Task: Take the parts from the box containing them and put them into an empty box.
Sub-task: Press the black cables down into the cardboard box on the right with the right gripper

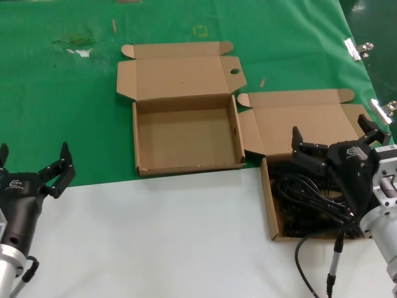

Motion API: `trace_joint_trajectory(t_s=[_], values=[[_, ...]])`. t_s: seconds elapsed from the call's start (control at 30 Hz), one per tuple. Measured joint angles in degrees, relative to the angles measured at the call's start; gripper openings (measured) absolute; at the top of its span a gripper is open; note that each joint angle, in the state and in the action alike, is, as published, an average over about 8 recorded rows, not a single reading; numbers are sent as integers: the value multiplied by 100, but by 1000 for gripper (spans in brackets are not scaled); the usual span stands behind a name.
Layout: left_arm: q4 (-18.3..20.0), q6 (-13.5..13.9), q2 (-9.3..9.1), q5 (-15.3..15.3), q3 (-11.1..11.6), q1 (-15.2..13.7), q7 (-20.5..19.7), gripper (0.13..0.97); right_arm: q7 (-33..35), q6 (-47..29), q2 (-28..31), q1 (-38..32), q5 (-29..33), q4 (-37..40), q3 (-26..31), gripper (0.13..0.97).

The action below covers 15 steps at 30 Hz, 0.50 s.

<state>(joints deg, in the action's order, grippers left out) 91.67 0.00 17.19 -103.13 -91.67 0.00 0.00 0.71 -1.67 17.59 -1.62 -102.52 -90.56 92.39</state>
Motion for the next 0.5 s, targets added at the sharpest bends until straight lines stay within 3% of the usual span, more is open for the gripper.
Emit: trace_joint_trajectory(t_s=[0.3,0.5], values=[[0,0,0,0,0,0,0,649,-19,144,79,16,-34,-26,131,966],[0,0,0,0,0,0,0,486,-36,356,242,45,-152,-66,328,966]])
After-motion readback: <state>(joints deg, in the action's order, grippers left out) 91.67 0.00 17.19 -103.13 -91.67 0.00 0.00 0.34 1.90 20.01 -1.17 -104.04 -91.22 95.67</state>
